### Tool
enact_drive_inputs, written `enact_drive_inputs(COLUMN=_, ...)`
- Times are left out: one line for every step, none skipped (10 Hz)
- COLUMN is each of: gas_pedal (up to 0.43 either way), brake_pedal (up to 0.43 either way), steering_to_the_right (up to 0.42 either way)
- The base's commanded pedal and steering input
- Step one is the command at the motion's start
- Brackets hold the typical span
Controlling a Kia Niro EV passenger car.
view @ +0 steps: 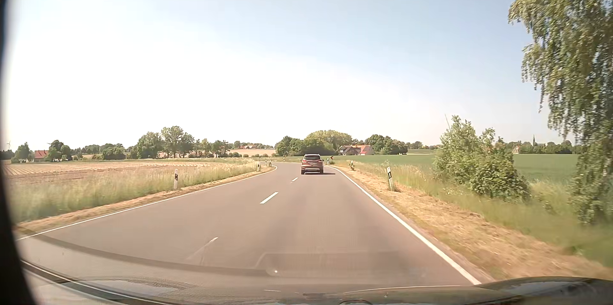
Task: Follow the waypoints while adhering to traffic rules and regulations
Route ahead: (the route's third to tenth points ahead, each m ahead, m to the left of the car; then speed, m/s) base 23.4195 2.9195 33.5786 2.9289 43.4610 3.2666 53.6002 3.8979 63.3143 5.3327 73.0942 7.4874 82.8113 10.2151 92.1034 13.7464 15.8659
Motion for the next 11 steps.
enact_drive_inputs(gas_pedal=0.079, brake_pedal=0.000, steering_to_the_right=-0.001)
enact_drive_inputs(gas_pedal=0.079, brake_pedal=0.000, steering_to_the_right=-0.001)
enact_drive_inputs(gas_pedal=0.079, brake_pedal=0.000, steering_to_the_right=-0.001)
enact_drive_inputs(gas_pedal=0.079, brake_pedal=0.000, steering_to_the_right=-0.002)
enact_drive_inputs(gas_pedal=0.079, brake_pedal=0.000, steering_to_the_right=-0.002)
enact_drive_inputs(gas_pedal=0.087, brake_pedal=0.000, steering_to_the_right=-0.002)
enact_drive_inputs(gas_pedal=0.087, brake_pedal=0.000, steering_to_the_right=-0.002)
enact_drive_inputs(gas_pedal=0.087, brake_pedal=0.000, steering_to_the_right=-0.003)
enact_drive_inputs(gas_pedal=0.098, brake_pedal=0.000, steering_to_the_right=-0.003)
enact_drive_inputs(gas_pedal=0.098, brake_pedal=0.000, steering_to_the_right=-0.004)
enact_drive_inputs(gas_pedal=0.098, brake_pedal=0.000, steering_to_the_right=-0.004)
